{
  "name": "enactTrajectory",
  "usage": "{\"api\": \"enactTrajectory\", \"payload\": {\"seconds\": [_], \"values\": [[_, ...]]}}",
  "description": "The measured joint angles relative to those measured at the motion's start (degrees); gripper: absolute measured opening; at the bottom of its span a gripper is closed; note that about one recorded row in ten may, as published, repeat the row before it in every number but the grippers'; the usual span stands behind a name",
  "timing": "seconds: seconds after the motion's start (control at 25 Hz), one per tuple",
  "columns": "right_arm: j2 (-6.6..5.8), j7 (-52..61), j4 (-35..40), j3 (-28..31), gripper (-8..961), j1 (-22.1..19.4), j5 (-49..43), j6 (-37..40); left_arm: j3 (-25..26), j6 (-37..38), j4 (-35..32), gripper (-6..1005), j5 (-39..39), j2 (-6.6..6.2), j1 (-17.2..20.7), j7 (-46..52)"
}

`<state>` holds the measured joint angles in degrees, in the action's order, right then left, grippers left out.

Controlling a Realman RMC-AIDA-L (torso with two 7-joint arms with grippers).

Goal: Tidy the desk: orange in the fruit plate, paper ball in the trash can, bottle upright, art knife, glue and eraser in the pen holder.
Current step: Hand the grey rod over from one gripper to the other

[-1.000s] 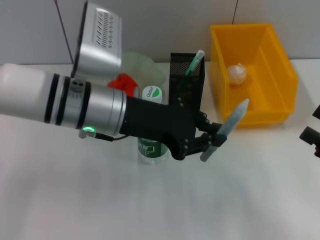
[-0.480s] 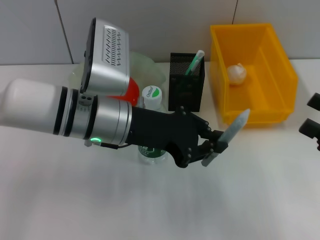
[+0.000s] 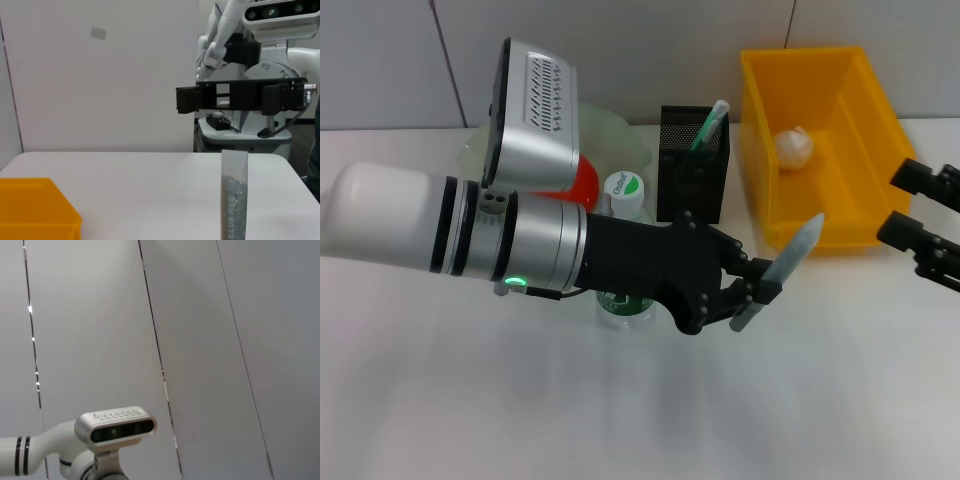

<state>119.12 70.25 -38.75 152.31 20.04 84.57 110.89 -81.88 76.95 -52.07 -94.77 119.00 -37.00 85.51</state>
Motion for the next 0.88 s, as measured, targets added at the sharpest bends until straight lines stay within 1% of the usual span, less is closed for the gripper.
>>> {"api": "enactTrajectory", "payload": {"seconds": [0.12, 0.44, 0.88], "values": [[0.05, -0.2, 0.9, -1.0, 709, 0.8, 0.0, -0.5, 0.0, 0.1, -0.1, 142, 0.0, -0.04, 0.0, 0.0], [0.31, -0.9, 1.5, -6.6, 705, 1.4, 0.1, -3.5, 0.0, 0.2, -0.6, 145, 0.0, -0.03, -0.1, -0.1], [0.33, -1.9, 3.0, -7.2, 697, 2.5, 0.2, -3.8, 0.0, 0.1, -0.6, 150, 0.0, 0.01, -0.4, -0.2]]}}
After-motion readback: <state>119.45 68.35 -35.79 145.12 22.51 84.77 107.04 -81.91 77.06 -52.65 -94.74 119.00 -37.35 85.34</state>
